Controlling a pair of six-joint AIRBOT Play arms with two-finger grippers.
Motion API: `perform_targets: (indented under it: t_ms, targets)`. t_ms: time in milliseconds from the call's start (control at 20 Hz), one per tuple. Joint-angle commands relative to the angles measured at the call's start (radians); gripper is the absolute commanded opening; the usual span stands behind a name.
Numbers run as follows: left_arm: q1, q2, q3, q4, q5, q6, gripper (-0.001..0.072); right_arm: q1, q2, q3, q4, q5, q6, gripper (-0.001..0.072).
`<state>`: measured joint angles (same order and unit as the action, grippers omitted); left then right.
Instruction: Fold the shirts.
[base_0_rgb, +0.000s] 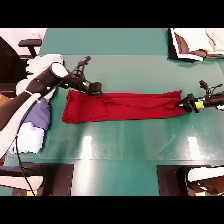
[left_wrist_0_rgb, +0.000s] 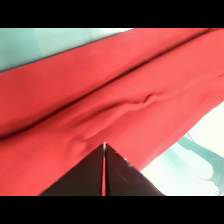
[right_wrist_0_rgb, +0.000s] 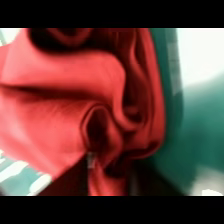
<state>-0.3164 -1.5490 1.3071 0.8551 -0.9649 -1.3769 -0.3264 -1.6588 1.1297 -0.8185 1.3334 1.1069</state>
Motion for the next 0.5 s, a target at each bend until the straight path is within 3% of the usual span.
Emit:
perform_targets:
  t_ms: [0,200,450]
  targets:
    - [-0.08,-0.068,0.039,-0.002,0.055,-0.027,0.0024,0.05,0.005,0.053,0.041,0.006,-0.016,0.0017]
    - [-0.154,-0.195,0.166,-0.002,0.054,-0.04,0.0024,0.086,0.145,0.121,0.041,0.037,-0.005,0.0016]
    - [-0.225,-0.346,0.348,-0.002,0.005,-0.068,0.0023,0.228,0.308,0.299,0.041,0.099,0.097,0.0016]
